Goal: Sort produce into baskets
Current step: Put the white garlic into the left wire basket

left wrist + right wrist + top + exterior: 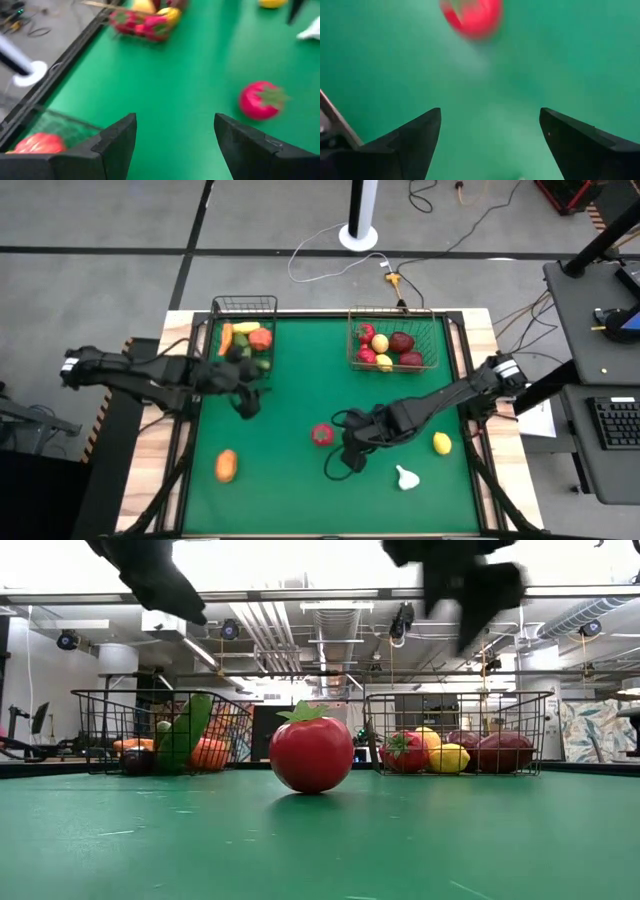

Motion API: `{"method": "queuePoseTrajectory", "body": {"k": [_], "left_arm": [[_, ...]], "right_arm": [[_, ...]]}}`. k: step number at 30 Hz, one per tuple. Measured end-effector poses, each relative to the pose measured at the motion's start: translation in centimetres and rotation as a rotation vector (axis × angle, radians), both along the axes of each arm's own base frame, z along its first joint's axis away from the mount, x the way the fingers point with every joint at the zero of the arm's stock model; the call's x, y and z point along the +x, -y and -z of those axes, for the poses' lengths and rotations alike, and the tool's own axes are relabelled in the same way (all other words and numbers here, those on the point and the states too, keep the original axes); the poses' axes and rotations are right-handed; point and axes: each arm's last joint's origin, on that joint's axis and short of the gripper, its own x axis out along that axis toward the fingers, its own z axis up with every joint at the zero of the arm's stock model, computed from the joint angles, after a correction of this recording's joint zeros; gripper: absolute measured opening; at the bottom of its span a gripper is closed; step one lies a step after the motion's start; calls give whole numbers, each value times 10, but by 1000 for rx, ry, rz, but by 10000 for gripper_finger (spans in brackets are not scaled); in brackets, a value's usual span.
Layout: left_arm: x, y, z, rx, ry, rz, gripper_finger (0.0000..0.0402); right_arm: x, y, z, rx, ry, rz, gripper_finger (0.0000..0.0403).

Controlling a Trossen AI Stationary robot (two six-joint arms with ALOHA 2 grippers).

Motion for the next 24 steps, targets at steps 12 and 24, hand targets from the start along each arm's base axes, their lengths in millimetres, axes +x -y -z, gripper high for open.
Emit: {"method": "queuePoseTrajectory", "body": {"k": [12,24], "left_arm": [[4,18,3,-1,-3,83,249],[6,19,5,-16,-3,70,249]], "right_arm": [[-54,-46,2,232,-458,227,331],[-66,-69,44,225,-551,346,329]]}}
